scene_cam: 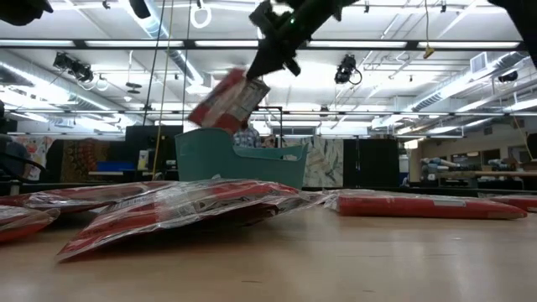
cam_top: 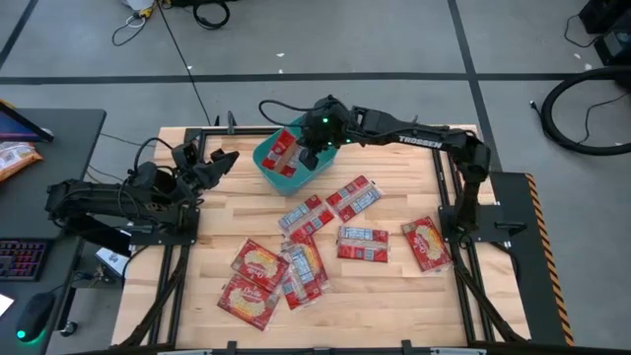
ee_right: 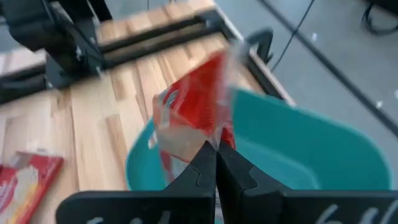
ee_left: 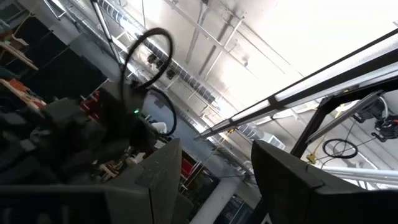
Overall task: Sort popcorn bags into baskets
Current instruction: Put the red popcorn bag into the blue bin
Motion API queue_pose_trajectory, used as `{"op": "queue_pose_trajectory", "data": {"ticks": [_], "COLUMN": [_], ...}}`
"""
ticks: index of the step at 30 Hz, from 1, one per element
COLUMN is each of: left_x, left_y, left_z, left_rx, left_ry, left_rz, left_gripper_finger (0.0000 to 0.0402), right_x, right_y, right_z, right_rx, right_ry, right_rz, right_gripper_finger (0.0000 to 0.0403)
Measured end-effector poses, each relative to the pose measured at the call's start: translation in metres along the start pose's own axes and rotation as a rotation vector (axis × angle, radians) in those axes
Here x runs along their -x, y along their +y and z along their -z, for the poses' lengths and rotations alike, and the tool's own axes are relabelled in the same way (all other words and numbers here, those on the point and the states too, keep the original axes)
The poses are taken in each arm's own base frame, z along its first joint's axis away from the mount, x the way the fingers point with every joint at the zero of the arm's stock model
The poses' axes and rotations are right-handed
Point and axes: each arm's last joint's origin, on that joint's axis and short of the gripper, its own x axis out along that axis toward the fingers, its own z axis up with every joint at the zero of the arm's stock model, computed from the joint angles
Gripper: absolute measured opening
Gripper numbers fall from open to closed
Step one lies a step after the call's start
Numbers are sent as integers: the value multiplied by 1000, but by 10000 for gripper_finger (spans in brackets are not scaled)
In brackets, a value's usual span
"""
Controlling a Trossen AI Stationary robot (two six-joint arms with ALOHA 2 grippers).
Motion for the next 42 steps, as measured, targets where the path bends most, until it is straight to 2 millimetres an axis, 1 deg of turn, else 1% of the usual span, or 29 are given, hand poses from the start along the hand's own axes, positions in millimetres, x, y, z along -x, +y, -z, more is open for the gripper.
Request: {"op": "queue_pose_trajectory", "data": {"ticks": [4, 8, 11, 14, 15, 18, 22, 26, 30, 32, 36, 39, 42], "left_x": [-1, 0, 0, 0, 0, 0, 1, 3, 6, 9, 15, 22, 28], "left_y": [5, 7, 8, 8, 8, 10, 14, 19, 25, 30, 36, 41, 43], "left_z": [5, 8, 9, 9, 10, 12, 17, 22, 28, 32, 42, 49, 55], "left_rx": [-14, -21, -25, -25, -26, -31, -29, -14, -37, -51, -49, -17, -8], "left_ry": [46, 72, 85, 85, 90, 113, 163, 211, 287, 339, 487, 601, 701], "left_rz": [-42, -64, -75, -76, -80, -99, -142, -188, -251, -295, -332, -373, -400], "left_gripper_finger": [199, 199, 199, 199, 199, 199, 199, 199, 199, 199, 199, 199, 199], "right_x": [-32, -58, -69, -69, -68, -56, -24, 9, 34, 41, 47, 49, 52], "right_y": [-8, -24, -36, -45, -47, -51, -48, -25, -2, 10, 34, 49, 63], "right_z": [12, 28, 39, 46, 46, 43, 27, 16, 12, 12, 17, 24, 31], "right_rx": [-8, -63, -93, -114, -117, -128, -113, -31, 3, 15, 6, -3, 0], "right_ry": [49, 141, 212, 274, 279, 299, 277, 235, 230, 232, 274, 333, 380], "right_rz": [12, 23, 25, 30, 30, 34, 30, -18, -114, -165, -270, -296, -277], "right_gripper_finger": [6, 17, 40, 70, 80, 107, 124, 124, 124, 124, 125, 124, 124]}}
